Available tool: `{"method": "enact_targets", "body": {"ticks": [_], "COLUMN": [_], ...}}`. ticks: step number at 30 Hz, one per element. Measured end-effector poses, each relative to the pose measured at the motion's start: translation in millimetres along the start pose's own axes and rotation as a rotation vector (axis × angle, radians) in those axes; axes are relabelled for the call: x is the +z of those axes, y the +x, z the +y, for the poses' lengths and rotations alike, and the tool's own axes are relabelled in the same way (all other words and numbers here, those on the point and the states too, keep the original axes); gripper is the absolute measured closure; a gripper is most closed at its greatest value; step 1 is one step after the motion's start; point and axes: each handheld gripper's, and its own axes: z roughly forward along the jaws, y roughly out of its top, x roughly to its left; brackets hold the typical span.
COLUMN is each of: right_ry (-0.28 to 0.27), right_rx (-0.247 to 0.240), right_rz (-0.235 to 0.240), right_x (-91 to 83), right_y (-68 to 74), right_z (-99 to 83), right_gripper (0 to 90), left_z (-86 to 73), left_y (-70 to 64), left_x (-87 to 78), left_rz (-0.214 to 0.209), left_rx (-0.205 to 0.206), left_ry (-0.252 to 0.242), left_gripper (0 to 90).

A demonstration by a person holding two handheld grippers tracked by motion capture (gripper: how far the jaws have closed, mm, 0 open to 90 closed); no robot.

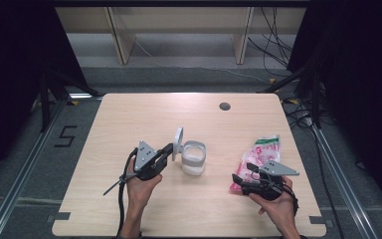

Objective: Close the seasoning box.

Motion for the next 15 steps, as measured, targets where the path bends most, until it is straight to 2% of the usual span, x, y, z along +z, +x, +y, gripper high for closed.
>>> {"method": "enact_targets", "body": {"ticks": [2,3,5,15], "right_ry": [0.004,-0.006,-0.006,-0.014], "right_rx": [0.011,-0.011,-0.018,-0.011], "right_rz": [0.000,-0.001,0.003,0.000], "right_x": [-0.3,0.1,0.5,0.2], "right_y": [0.8,-1.5,-1.9,-1.3], "right_z": [-0.1,0.1,0.0,-0.3], "right_gripper": [30.1,30.1,30.1,30.3], "left_z": [0.5,1.0,1.6,1.4], "left_y": [-0.6,-1.1,-2.2,-13.2], "left_x": [0.6,0.2,0.7,6.4], "left_rz": [-0.005,0.000,-0.003,-0.038], "left_rx": [0.004,0.005,0.004,0.011], "left_ry": [-0.004,0.002,0.003,-0.003], "left_gripper": [89.0,89.0,89.0,88.8]}}
